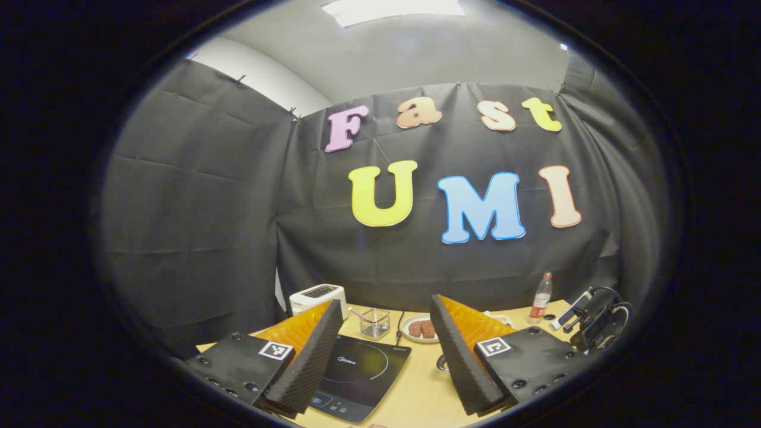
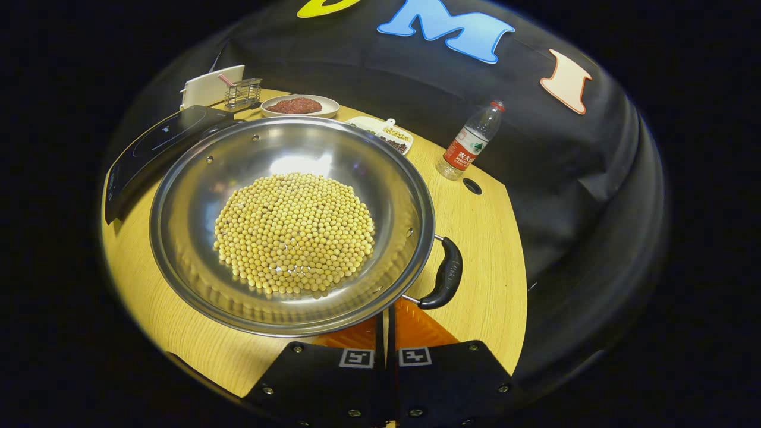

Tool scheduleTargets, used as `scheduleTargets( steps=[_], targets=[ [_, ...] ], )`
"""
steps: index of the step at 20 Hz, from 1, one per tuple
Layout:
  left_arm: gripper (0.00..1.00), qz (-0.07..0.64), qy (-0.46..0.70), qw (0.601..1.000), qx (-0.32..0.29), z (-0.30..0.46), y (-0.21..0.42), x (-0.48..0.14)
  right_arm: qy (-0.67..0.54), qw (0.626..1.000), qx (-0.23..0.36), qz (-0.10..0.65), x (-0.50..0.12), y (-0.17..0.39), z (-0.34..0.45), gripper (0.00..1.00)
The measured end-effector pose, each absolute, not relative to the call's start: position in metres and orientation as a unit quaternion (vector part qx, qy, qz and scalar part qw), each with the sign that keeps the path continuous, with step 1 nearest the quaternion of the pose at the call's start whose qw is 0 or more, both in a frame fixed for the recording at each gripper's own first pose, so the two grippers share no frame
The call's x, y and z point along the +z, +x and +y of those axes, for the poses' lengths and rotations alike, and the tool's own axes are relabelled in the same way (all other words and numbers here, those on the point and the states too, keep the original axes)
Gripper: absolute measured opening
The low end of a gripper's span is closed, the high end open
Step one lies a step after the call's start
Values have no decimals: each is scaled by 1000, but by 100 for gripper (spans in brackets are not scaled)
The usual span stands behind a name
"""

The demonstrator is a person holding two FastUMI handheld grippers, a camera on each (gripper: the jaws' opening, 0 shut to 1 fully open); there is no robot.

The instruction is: First push the handle of the pot to place it horizontally, then grasp the pot with both hands and set it on the induction cooktop.

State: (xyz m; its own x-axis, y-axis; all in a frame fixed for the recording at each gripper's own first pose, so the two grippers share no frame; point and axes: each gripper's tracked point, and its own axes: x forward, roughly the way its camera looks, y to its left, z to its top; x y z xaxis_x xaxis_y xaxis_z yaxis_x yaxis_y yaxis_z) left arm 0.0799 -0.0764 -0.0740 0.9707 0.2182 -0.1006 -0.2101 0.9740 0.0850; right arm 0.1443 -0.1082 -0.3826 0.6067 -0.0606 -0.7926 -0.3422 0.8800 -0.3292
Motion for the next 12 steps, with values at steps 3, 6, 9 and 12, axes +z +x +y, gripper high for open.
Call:
scheduleTargets(
  steps=[3,6,9,12],
  targets=[
    [96,62,43,991,115,-82,81,-79,-218,872,81,431,-384,151,-107,1],
    [100,71,48,990,114,-92,85,-87,-198,881,71,424,-381,154,-112,1],
    [100,78,45,991,101,-104,94,-96,-165,893,56,415,-376,159,-117,1],
    [100,84,43,992,82,-112,107,-108,-135,902,44,408,-364,152,-125,1]
  ],
)
